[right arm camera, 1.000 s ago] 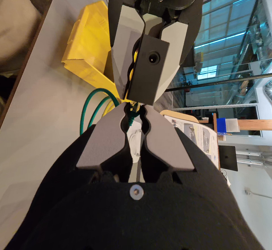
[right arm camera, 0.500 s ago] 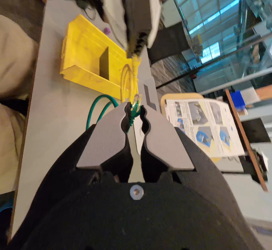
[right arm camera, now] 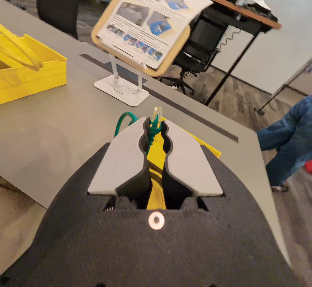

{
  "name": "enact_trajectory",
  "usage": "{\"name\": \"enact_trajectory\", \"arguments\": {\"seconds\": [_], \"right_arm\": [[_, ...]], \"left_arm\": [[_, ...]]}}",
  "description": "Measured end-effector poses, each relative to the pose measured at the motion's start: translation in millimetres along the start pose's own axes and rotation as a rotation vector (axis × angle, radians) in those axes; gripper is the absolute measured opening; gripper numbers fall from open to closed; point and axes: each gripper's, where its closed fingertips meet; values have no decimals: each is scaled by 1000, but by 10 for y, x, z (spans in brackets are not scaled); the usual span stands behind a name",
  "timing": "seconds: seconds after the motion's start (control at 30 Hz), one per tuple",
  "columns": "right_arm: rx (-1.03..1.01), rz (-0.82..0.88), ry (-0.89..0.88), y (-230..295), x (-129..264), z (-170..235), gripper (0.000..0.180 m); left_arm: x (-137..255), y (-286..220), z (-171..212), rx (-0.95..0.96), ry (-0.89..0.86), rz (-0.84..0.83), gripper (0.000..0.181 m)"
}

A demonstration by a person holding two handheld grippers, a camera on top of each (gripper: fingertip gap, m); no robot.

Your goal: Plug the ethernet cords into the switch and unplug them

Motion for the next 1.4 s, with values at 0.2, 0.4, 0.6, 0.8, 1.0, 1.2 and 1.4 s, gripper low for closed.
{"name": "enact_trajectory", "arguments": {"seconds": [0.2,0.4,0.6,0.8,1.0,1.2,1.4], "right_arm": [[-345,144,22,-376,37,808,12],[-354,332,321,-559,77,1731,14],[59,375,685,-646,161,1947,34],[88,362,657,-620,189,1692,54],[319,-76,110,738,-300,60,48],[547,-452,-179,2397,-626,-784,55],[769,-481,-241,2877,-954,-919,43]], "left_arm": [[-6,-8,-14,-11,9,2,30],[-23,-17,37,-2,18,4,29],[-50,-31,95,-7,38,8,30],[-23,6,70,15,8,-7,29],[-91,-70,-89,13,-61,8,30],[-128,-267,-347,-54,-115,48,29],[-85,-403,-594,-98,-176,87,29]]}}
Point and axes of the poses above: each gripper's, where its closed fingertips meet, x back along the fingers, z out of its underside, y = z × x across the jaws, and after that the axes turned 4 degrees about -y, right-handed
